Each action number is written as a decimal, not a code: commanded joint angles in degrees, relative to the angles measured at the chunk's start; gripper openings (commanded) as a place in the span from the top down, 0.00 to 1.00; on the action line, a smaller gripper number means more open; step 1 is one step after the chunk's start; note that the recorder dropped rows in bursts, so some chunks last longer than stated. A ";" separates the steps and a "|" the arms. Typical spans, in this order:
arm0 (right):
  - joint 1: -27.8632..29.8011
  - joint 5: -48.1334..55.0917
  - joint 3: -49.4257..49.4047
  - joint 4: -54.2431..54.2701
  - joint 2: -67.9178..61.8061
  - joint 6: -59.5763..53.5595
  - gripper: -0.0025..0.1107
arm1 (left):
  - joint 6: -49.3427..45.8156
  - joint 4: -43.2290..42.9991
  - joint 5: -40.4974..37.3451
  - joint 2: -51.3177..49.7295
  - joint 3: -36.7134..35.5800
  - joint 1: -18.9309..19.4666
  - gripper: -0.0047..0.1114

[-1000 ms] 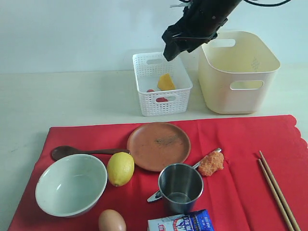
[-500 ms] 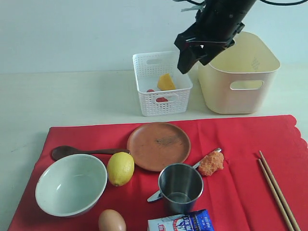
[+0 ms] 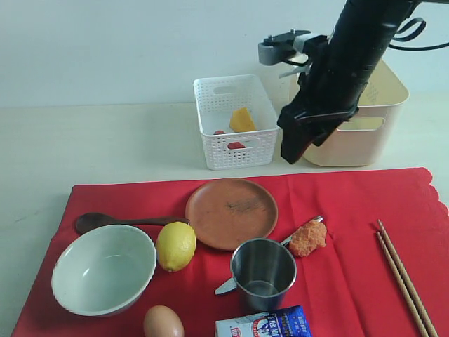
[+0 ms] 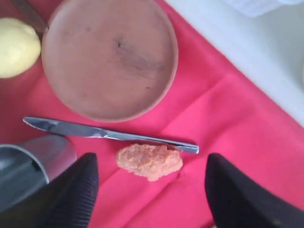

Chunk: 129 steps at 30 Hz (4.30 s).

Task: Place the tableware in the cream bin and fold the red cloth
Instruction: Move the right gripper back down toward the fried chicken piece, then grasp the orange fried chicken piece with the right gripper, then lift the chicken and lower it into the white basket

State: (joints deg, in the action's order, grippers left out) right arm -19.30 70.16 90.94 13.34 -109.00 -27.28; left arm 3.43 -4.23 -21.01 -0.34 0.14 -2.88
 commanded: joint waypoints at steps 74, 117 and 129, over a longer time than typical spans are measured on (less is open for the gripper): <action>-0.01 -16.09 -23.84 1.09 -1.23 -53.60 0.46 | 0.04 -0.08 0.45 0.34 -0.14 0.12 0.96; -0.01 -15.67 -23.23 -0.59 -0.77 -51.20 0.98 | 0.04 -0.08 0.45 0.34 -0.14 0.12 0.96; -0.01 -18.25 -23.23 -0.46 7.82 -50.35 0.98 | 0.04 -0.08 0.45 0.34 -0.14 0.12 0.96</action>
State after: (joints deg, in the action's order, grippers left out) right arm -19.30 52.90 67.26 12.74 -103.27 -77.69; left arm 3.43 -4.23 -21.01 -0.34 0.14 -2.88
